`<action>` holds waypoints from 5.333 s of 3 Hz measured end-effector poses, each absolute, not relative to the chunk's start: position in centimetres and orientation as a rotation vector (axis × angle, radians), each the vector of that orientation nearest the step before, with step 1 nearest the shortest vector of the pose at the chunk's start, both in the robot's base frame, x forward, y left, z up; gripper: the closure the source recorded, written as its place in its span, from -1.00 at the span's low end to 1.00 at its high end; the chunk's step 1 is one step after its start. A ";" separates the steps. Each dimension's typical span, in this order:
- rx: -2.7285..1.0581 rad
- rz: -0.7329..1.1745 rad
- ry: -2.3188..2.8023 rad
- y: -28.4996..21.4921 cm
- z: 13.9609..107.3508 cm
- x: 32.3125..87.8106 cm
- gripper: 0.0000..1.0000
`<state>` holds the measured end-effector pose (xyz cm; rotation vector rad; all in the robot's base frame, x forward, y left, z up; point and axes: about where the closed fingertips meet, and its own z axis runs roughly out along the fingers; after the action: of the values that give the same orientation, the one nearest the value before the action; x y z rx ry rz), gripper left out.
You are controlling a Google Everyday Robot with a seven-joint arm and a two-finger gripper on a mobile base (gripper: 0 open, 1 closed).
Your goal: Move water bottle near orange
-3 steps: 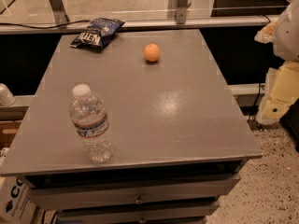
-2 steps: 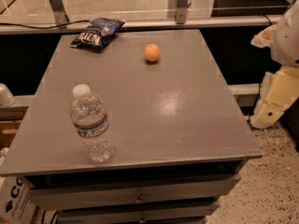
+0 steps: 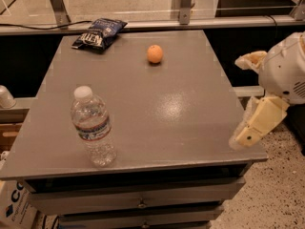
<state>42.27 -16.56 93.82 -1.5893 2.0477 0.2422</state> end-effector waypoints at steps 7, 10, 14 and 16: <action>-1.399 0.883 1.556 6.4 88.7 39.0 -1.00; -1.376 0.927 1.316 12.2 88.4 39.6 -1.00; -1.281 0.910 1.296 11.8 87.5 42.4 0.74; -1.150 0.779 1.339 3.7 92.7 46.3 1.00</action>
Offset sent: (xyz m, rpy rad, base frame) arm -0.0060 0.1535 -0.0472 0.4101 -0.0743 0.1972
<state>46.28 3.68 92.67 -1.1501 1.3389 0.7794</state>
